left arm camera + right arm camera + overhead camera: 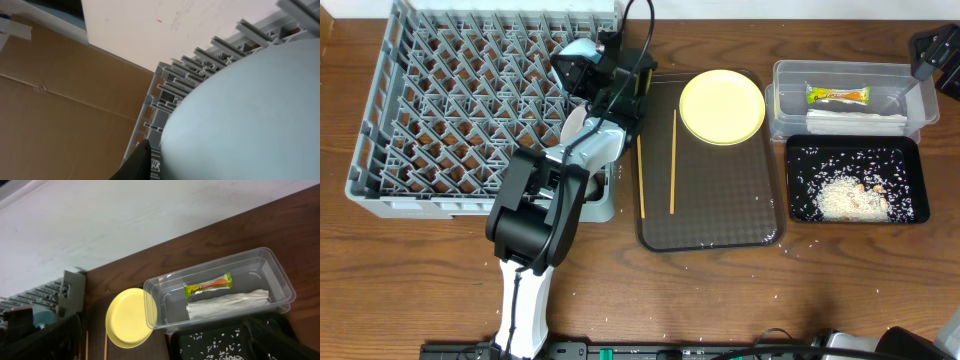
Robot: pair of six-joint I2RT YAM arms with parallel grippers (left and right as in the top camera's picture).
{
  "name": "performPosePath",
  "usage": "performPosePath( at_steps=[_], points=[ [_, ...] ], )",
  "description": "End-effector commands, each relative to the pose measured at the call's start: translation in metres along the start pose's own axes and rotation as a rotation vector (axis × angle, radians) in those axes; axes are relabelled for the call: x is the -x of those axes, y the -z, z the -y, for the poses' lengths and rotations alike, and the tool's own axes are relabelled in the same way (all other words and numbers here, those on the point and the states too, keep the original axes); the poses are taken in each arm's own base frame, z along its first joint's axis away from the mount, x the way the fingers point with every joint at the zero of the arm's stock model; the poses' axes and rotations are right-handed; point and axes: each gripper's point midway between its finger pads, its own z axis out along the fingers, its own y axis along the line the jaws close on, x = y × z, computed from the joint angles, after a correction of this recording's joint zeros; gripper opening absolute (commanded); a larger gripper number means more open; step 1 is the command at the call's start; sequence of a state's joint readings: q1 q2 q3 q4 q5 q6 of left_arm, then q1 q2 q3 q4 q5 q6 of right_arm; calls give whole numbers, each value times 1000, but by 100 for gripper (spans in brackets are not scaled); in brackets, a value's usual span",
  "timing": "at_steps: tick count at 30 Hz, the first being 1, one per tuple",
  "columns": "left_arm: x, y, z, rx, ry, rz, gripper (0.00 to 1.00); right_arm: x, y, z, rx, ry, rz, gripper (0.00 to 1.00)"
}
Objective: Sort waste into correct bins and load items into the dishwasher
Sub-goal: 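Lower the light-blue bowl upright into the rack's right edge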
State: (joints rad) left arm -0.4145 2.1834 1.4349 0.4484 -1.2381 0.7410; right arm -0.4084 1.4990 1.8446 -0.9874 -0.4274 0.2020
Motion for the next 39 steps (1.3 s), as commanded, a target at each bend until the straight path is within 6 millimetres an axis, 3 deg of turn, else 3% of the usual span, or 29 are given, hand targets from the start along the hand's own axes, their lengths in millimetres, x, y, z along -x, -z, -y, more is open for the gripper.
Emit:
performPosePath(
  at_steps=[1,5,12,21,27,35,39],
  points=[
    [-2,10,5,12,-20,-3,22,1,1,3,-2,-17,0,99],
    [2,21,7,8,-22,11,34,1,1,3,-2,-17,0,99],
    [5,31,9,10,-24,21,47,1,1,3,-2,-17,0,99],
    [16,34,16,-39,-10,67,75,1,1,3,-2,-17,0,99],
    [42,38,17,-100,47,138,82,1,1,3,-2,-17,0,99],
    [83,45,-2,-128,154,211,89,1,1,3,-2,-17,0,99],
    [89,49,3,-163,146,237,89,1,1,3,-2,-17,0,99]
  ],
)
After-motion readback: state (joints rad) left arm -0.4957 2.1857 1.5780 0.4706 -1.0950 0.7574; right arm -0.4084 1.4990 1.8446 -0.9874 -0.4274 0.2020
